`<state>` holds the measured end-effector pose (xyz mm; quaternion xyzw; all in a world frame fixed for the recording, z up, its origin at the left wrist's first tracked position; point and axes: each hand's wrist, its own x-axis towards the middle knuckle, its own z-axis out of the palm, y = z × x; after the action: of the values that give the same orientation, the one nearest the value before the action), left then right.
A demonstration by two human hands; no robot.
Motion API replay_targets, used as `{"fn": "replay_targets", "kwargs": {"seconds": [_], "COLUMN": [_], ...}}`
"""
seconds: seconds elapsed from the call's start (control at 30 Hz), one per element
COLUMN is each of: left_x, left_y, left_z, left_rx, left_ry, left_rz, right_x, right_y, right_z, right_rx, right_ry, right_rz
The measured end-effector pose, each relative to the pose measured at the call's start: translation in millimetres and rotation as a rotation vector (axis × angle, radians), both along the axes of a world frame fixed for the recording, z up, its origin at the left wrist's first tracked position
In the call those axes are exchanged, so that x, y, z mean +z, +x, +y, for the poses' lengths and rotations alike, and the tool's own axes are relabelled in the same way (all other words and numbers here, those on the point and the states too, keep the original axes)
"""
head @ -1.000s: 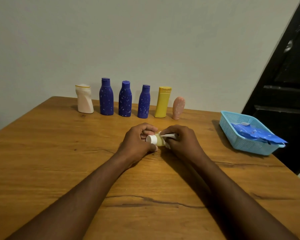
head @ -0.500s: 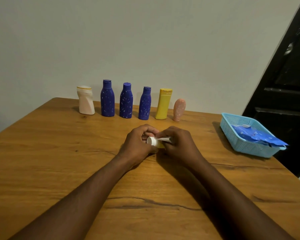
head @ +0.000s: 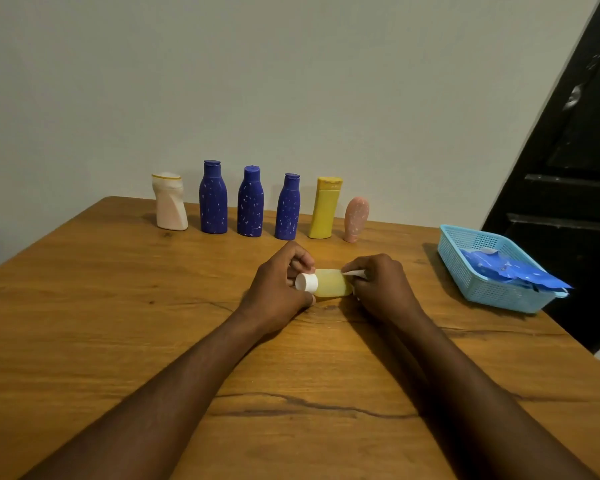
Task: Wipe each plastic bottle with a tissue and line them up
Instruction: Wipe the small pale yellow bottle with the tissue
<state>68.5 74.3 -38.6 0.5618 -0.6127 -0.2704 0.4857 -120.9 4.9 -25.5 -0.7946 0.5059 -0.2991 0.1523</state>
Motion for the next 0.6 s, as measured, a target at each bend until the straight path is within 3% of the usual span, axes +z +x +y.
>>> {"fn": "replay_targets", "kwargs": {"seconds": [0.27, 0.33, 0.6], "left_x": [-2.9, -2.6, -4.5], "left_y": [3.9, 3.3, -5.3], "left_z": [-0.2, -0.7, -2.2], "left_rx": [-0.006, -0.013, -0.035], "left_ry": [-0.015, -0.014, -0.040], "left_rz": [0.042, 0.041, -0.006], "right_x": [6.9, 6.2, 3.2], "right_y": [29.9, 26.3, 5.5], "right_z": [25.4, 23.2, 3.5], "right_rx": [0.228, 0.210, -0.005], "right_ry": [-0.148, -0.137, -0.107], "right_rz": [0.058, 0.014, 0.132]}}
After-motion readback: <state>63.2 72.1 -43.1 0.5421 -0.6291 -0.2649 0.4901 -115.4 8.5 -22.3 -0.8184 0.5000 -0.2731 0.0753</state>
